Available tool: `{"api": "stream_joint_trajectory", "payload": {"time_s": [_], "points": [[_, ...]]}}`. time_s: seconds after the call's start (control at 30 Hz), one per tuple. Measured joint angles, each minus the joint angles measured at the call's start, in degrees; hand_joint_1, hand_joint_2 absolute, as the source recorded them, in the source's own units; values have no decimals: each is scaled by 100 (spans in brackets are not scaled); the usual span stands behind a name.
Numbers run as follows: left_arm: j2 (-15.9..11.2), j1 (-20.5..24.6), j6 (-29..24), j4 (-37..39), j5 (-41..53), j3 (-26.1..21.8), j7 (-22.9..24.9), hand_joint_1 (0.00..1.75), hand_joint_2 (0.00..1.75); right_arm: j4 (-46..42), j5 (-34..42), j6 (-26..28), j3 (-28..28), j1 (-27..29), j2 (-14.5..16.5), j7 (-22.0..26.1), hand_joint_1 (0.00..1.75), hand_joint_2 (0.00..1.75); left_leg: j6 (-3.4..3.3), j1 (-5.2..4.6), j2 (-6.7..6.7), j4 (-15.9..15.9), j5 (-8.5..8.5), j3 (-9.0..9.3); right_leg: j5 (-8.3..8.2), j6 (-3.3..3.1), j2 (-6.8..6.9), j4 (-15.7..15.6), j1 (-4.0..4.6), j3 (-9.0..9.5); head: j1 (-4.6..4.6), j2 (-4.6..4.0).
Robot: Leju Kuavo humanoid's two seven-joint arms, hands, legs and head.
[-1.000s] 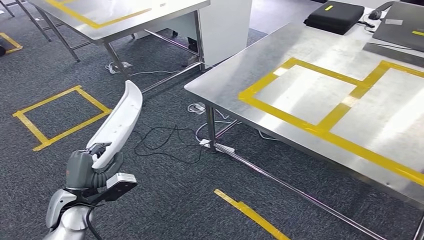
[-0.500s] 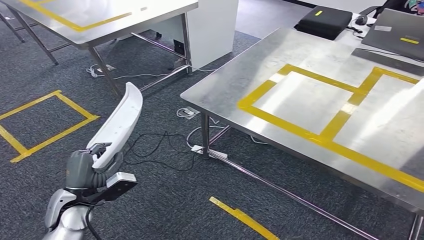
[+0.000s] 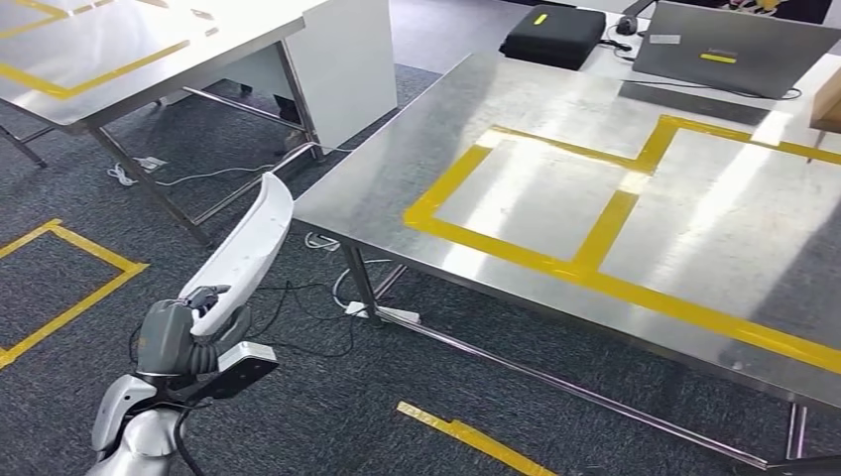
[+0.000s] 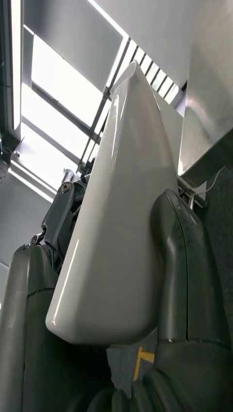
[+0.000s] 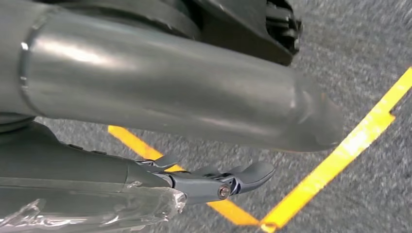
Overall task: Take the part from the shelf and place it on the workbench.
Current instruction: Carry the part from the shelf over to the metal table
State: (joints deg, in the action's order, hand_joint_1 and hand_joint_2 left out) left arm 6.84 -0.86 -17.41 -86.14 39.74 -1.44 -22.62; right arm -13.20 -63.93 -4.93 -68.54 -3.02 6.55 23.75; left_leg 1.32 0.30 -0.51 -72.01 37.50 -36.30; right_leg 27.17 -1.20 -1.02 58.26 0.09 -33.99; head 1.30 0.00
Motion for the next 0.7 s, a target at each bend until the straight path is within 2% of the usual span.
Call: {"api": "stream_joint_trajectory", "payload": {"time_s": [0.03, 0.07, 0.1, 0.13, 0.17, 0.23, 0.27, 0.3, 0.33, 0.4, 0.47, 0.5, 0.53, 0.57, 0.6, 0.63, 0.7], "points": [[-2, -3, 1, 15, 3, 0, 4, 175, 175, 0, -1, -2, 0, 6, 1, -1, 0, 0, 18, 16, 3, -152, -1, -125, 4, 0, -64, 0, -5, 6, -1, 0], [-4, -4, 1, 26, 4, 0, 6, 175, 175, 0, -2, -3, 0, 12, 1, -1, 0, 0, 30, 29, 7, -78, -133, -144, 8, 5, -126, 1, -11, 16, -1, 0], [-5, -2, 1, 32, 5, 0, 7, 175, 175, 0, -2, -3, 0, 15, 1, -1, 0, 0, 37, 42, 23, 184, -361, -70, 13, 13, -191, 1, -19, 30, 0, 0], [-6, 1, 1, 36, 9, 0, 7, 175, 175, 0, -3, -3, 0, 15, 1, -1, 0, 0, 39, 59, 90, 556, -625, 56, 18, 27, -253, 1, -25, 41, -2, 0], [-9, 5, 1, 41, 21, 0, 8, 175, 175, 0, -4, -3, 0, 11, 0, -1, 0, 0, 29, 76, 201, 911, -787, 174, 18, 51, -313, 9, -28, 41, 2, 0], [-14, 10, 5, 54, 59, 1, 19, 175, 175, 0, -9, -2, 0, 7, 0, -2, 0, 0, -28, 85, 391, 1292, -909, 294, 6, 125, -417, 19, -40, -4, 5, 0], [-20, 11, 10, 62, 88, 2, 31, 175, 175, 0, -15, -2, 0, 12, 0, -3, 0, 0, -70, 72, 414, 1320, -892, 295, -8, 173, -466, 14, -51, -29, 7, 0], [-21, 14, 14, 68, 117, 5, 43, 175, 175, 0, -22, -2, 0, 22, -2, -4, 0, 0, -116, 69, 373, 1337, -937, 301, -20, 221, -515, -1, -58, -50, 2, 0], [-23, 22, 17, 72, 154, 12, 57, 175, 175, 1, -33, -2, 0, 36, -6, -4, 0, 0, -159, 72, 317, 1368, -989, 314, -8, 260, -499, 5, -60, -73, 8, 0], [-22, 45, 7, 79, 235, 45, 74, 175, 175, 2, -60, -3, 0, 36, -15, -5, 0, 0, -229, 87, 187, 1436, -1033, 342, 173, 316, -285, 271, -50, -227, 61, 0], [-28, 57, -8, 103, 318, 75, 98, 175, 175, 2, -93, -5, 2, 11, -17, -7, 0, 0, -260, 67, 52, 1450, -1038, 347, 523, 353, -14, 962, -61, -565, 113, 0], [-32, 67, -12, 126, 359, 84, 115, 175, 175, 3, -112, -8, 4, 3, -17, -9, 0, 0, -264, 54, -17, 1449, -1035, 344, 653, 371, 42, 1307, -69, -729, 116, 0], [-36, 89, -13, 159, 411, 92, 142, 175, 175, 3, -135, -11, 8, 5, -17, -10, 0, 0, -267, 43, -82, 1448, -1032, 343, 694, 384, 67, 1505, -73, -820, 115, 0], [-39, 126, -14, 197, 471, 102, 168, 175, 175, 4, -160, -14, 11, 10, -17, -13, 0, 0, -268, 38, -138, 1447, -1031, 343, 630, 389, 84, 1488, -74, -800, 117, 0], [-43, 179, -16, 241, 543, 116, 198, 175, 175, 4, -186, -18, 15, 15, -18, -15, 0, 0, -266, 34, -187, 1447, -1030, 346, 475, 384, 108, 1243, -73, -657, 117, 0], [-46, 246, -21, 289, 617, 133, 228, 175, 175, 4, -213, -22, 19, 13, -20, -17, 0, 0, -261, 30, -232, 1447, -1028, 352, 287, 368, 173, 835, -67, -422, 119, 0], [-60, 394, -45, 390, 747, 168, 272, 175, 175, 4, -262, -37, 30, -18, -22, -22, 0, 0, -227, 6, -311, 1440, -1017, 365, 77, 307, 364, 116, -27, -13, 116, 0]]}}
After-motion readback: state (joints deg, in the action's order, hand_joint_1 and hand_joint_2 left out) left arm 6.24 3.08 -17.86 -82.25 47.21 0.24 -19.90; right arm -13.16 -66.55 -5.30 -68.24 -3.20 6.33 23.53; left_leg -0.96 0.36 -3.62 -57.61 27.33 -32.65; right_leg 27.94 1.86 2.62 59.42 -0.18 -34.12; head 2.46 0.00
